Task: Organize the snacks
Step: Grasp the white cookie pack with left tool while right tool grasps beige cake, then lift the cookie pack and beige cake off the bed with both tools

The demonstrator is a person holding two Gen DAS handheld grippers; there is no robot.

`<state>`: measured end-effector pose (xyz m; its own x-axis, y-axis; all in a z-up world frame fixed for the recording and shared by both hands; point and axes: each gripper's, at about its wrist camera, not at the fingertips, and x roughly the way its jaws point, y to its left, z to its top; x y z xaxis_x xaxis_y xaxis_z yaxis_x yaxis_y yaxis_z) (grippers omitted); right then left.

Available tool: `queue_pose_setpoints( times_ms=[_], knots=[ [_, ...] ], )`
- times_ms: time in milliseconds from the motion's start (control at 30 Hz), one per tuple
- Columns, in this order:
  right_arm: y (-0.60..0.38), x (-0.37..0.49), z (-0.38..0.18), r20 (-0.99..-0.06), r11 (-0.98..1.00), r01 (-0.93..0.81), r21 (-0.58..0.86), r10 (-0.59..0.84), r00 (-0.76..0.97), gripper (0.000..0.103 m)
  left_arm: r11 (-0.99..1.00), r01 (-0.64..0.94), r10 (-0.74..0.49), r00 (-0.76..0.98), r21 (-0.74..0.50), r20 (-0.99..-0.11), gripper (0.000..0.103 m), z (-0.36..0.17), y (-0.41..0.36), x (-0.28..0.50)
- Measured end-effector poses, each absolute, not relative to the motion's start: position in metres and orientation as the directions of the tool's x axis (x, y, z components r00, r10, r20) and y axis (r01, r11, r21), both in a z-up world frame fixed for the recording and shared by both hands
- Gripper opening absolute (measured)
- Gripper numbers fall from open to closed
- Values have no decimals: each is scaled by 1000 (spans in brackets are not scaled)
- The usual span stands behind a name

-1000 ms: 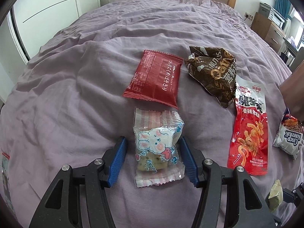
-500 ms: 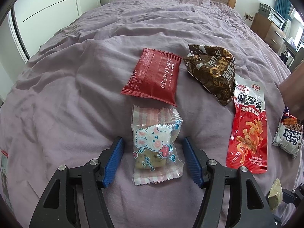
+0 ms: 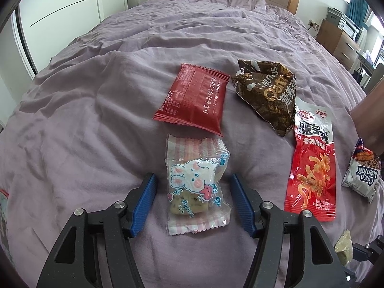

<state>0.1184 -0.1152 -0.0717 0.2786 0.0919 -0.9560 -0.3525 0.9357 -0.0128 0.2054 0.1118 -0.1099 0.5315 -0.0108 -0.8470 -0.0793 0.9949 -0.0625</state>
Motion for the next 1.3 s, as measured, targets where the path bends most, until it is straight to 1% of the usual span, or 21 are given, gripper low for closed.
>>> queue_pose_setpoints(
  times_ms=[167,333,667,1133,1300],
  knots=[
    [-110,120,-75,-962,934,-356,-30,69,263,85,996,-77,0,539,-49,-842,55,-110,109,206],
    [-108,121,-76,-965,930,-365,-49,50,257,85,996,-75,-6,541,-55,-841,51,-109,109,206],
    [-103,123,-79,-966,921,-382,-74,29,258,85,997,-64,-1,556,-44,-831,36,-109,106,206],
    [-104,121,-77,-967,918,-392,-64,41,253,79,997,-59,-6,567,-48,-823,28,-108,108,206],
    [-107,118,-75,-966,917,-393,-60,46,255,79,996,-64,-15,570,-62,-822,26,-106,109,205]
  ],
)
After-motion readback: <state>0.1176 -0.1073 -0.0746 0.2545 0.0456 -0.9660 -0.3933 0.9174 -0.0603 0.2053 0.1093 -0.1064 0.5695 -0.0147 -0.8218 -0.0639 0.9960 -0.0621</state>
